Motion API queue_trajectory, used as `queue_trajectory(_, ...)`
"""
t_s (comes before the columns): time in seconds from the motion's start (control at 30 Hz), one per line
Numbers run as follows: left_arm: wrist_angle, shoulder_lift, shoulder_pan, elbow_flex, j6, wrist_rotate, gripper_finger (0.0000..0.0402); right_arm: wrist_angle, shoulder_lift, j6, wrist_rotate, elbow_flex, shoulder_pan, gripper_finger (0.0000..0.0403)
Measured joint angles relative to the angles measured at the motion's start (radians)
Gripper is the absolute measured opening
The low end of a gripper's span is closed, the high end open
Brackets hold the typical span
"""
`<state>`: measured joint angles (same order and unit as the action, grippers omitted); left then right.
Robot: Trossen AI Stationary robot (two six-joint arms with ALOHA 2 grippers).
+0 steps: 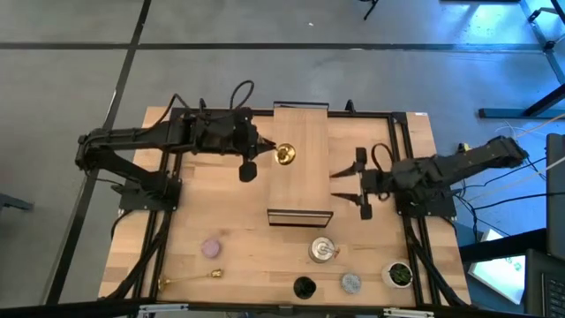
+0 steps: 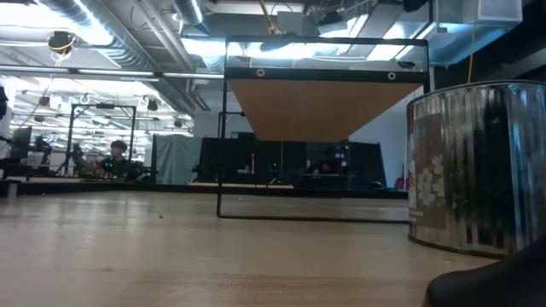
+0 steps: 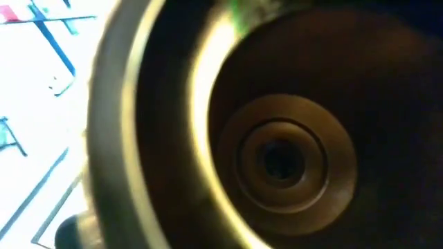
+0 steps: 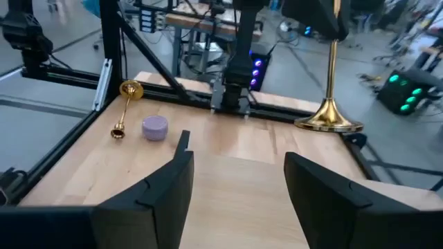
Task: Pick & Place candle stick holders
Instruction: Put the right golden candle holder on the shelf
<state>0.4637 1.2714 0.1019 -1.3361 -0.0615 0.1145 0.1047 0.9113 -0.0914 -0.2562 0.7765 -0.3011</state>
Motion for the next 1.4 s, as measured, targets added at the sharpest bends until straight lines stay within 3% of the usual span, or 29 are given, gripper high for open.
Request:
queue_trajectory(0.17, 0.027, 0.011, 0.055, -0.001, 0.02, -0.141, 0.0012, 0.052, 0.002, 0.007, 0.23, 0.0, 0.166, 0.0229)
queue_trajectory(0.43, 0.079, 0.114, -0.004, 0.0, -0.047, -0.263, 0.0012, 0.13, 0.051, 0.204, 0.179, 0.0, 0.364, 0.0228)
queue_trajectory(0.6, -0.005, 0.206, -0.033, 0.001, -0.128, -0.191, 0.0012, 0.009, 0.106, 0.078, 0.182, 0.0, 0.373, 0.0228)
queue_trajectory(0.77, -0.077, 0.254, -0.03, 0.001, -0.228, -0.237, 0.0012, -0.138, 0.125, 0.006, 0.233, 0.0, 0.373, 0.0228)
queue_trajectory(1.0, 0.002, 0.238, 0.031, -0.037, -0.181, -0.243, 0.0012, -0.121, 0.118, 0.007, 0.235, 0.004, 0.373, 0.0228)
queue_trajectory(1.27, 0.016, 0.231, 0.041, -0.132, -0.17, -0.314, 0.0012, -0.091, 0.201, 0.076, 0.342, 0.076, 0.364, 0.0228)
queue_trajectory(1.4, 0.034, 0.232, 0.034, -0.136, -0.17, -0.319, 0.0012, -0.131, 0.263, 0.068, 0.331, 0.087, 0.359, 0.0229)
